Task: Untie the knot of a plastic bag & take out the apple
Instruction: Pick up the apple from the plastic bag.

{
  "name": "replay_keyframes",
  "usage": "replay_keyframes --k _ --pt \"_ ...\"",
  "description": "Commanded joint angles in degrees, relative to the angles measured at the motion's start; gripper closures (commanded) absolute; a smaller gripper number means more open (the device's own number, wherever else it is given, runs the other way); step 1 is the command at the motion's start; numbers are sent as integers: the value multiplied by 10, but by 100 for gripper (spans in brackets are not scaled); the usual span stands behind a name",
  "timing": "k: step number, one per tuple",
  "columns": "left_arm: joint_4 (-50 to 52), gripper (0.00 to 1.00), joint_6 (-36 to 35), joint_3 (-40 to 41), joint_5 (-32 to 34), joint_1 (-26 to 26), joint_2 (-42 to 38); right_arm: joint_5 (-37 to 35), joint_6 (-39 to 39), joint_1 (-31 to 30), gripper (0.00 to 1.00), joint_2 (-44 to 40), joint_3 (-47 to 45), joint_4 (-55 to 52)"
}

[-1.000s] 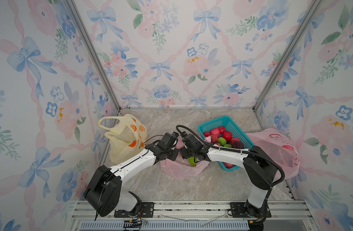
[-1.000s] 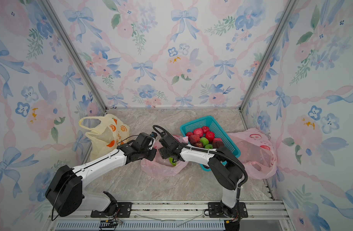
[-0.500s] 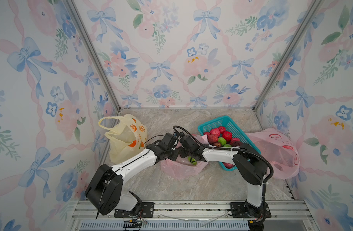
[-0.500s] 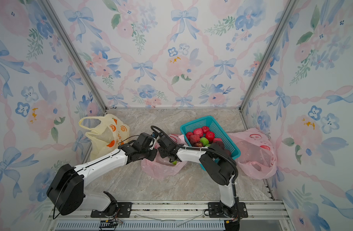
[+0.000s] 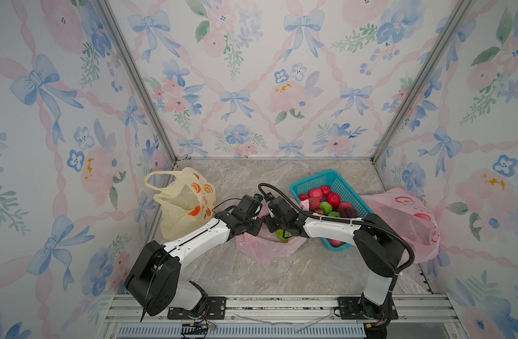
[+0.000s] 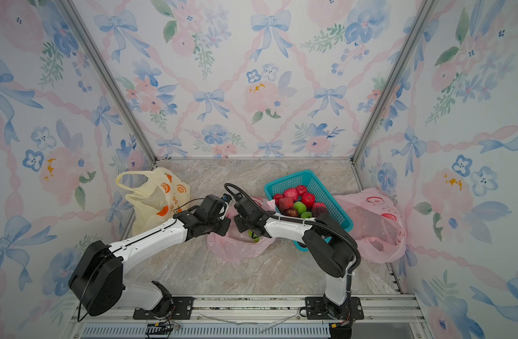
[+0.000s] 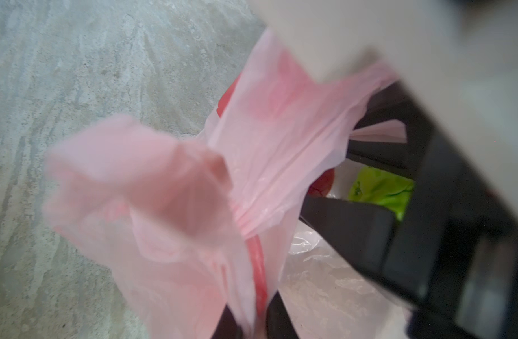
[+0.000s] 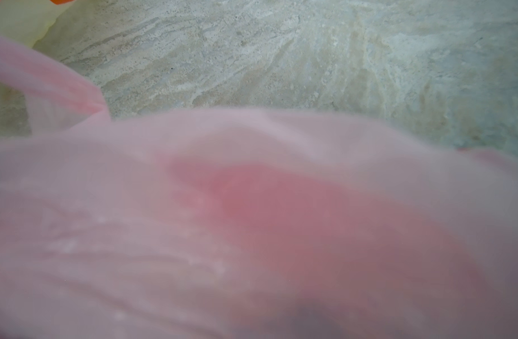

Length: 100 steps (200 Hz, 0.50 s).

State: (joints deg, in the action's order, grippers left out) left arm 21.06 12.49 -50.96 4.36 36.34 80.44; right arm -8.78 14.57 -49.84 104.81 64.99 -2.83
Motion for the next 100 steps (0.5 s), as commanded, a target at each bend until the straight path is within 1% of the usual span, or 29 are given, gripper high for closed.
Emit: replay_keyframes --k 1,46,56,74,100 --pt "1 86 2 -7 12 -5 -5 50 -8 7 64 -43 -24 -31" --pt "2 85 8 -6 21 -12 -9 100 -18 10 64 -84 -25 -110" --pt "1 85 8 -6 23 -11 -9 114 -21 9 64 -97 -33 -105" --pt "1 85 8 -6 24 -11 -11 148 -22 12 62 -152 -48 -75" --pt "1 85 8 -10 24 -12 -13 181 -6 35 62 -198 -42 -63"
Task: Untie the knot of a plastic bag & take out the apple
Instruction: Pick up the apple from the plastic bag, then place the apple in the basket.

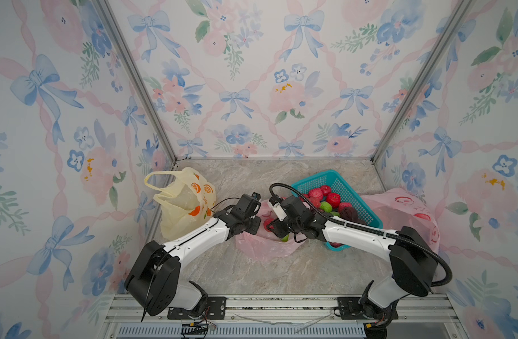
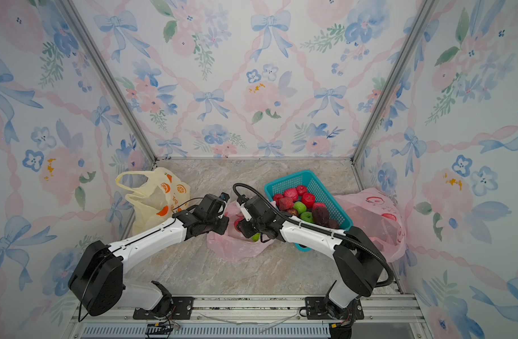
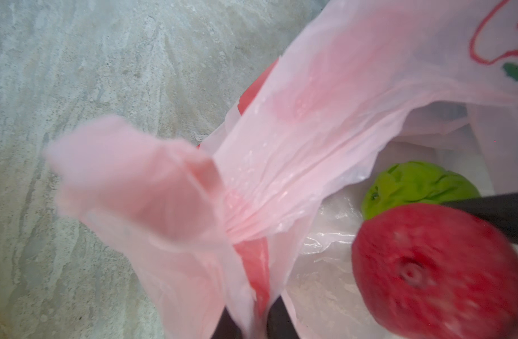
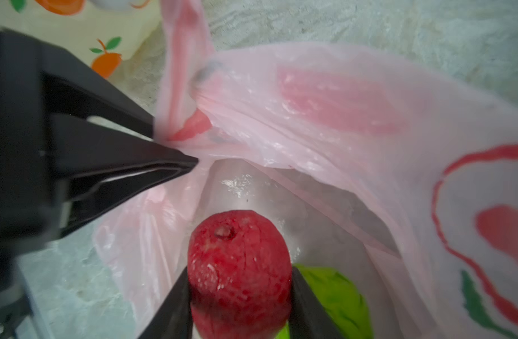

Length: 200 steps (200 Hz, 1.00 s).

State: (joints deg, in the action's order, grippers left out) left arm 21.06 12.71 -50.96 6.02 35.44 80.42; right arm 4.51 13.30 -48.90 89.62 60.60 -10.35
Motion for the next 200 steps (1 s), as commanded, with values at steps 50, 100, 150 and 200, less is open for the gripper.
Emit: replay_keyframes --k 50,100,150,200 --pt "-1 85 7 -7 30 -2 -28 102 26 80 61 -168 -24 82" --pt "-9 86 13 -2 51 -3 -40 5 7 196 61 -256 -24 -23" --pt "-14 87 14 4 71 -4 -48 -107 -16 301 62 -251 -25 -230" --pt "-13 87 11 -6 71 -3 -32 -133 -21 320 61 -216 -36 -339"
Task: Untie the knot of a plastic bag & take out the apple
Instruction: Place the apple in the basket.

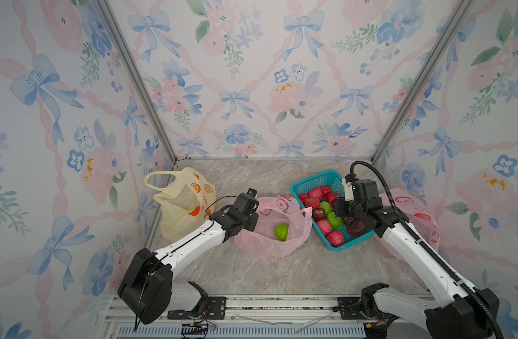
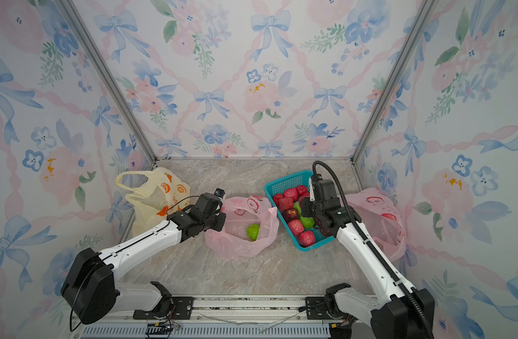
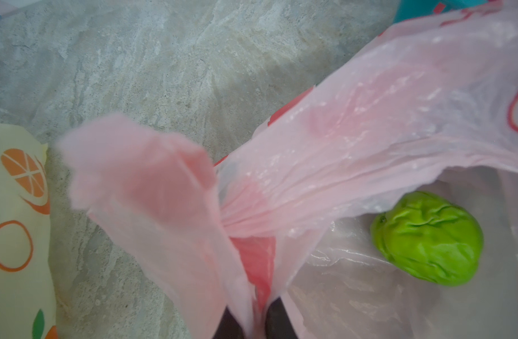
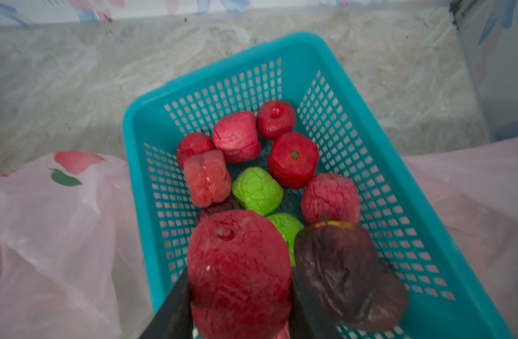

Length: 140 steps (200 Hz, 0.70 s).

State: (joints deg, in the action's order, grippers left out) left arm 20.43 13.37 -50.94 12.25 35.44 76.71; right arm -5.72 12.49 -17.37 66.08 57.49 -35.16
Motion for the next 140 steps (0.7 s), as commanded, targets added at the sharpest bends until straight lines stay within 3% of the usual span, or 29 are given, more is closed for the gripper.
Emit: replay_keyframes --k 1,105,140 --pt "-7 87 5 -6 9 -3 5 -32 -13 5 61 21 -5 -93" --pt "-22 87 8 8 22 -4 -16 -29 -30 7 61 126 8 -132" --pt "-27 87 8 11 22 -3 -19 -32 -32 7 52 133 9 -136"
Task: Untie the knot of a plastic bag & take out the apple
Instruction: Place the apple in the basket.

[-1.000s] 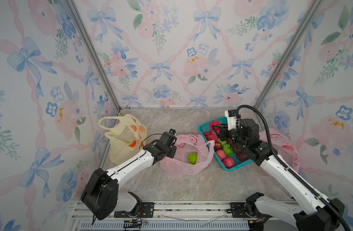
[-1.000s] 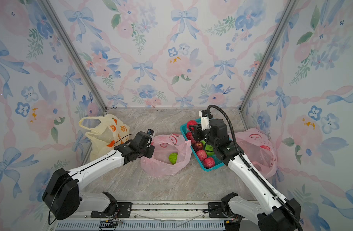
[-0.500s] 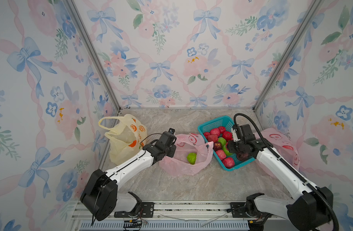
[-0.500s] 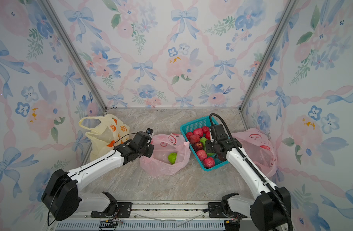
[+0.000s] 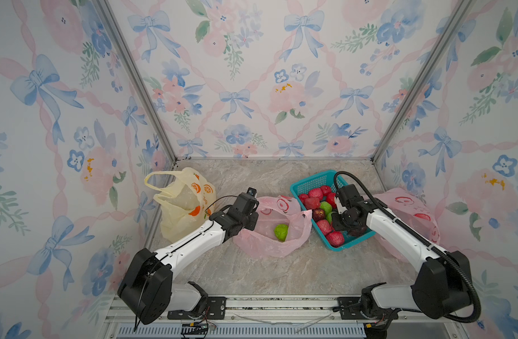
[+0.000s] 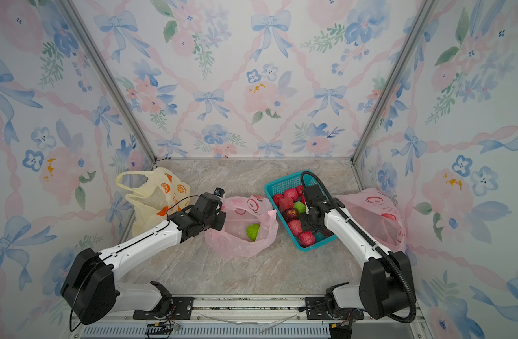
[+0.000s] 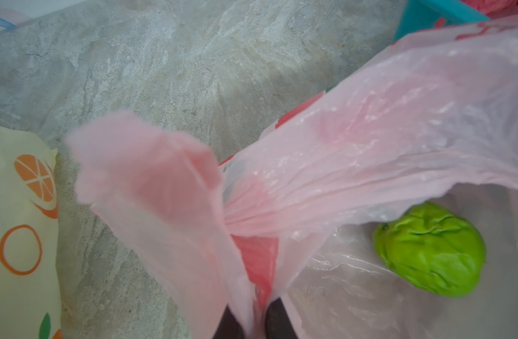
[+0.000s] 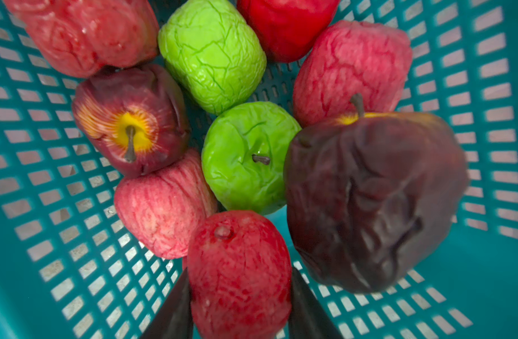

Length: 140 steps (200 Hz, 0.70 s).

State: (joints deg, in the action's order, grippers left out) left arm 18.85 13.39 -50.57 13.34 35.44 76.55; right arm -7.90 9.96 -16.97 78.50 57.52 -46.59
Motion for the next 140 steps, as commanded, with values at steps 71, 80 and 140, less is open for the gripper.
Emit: replay_keyframes --k 71,80,140 --pt "-47 87 6 38 28 6 -52 63 -19 -2 24 -101 20 57" --pt "-59 87 4 45 34 11 -63 80 -25 -13 23 -132 18 91" --pt "-81 88 -8 49 85 41 -106 261 -92 -203 29 -226 53 264"
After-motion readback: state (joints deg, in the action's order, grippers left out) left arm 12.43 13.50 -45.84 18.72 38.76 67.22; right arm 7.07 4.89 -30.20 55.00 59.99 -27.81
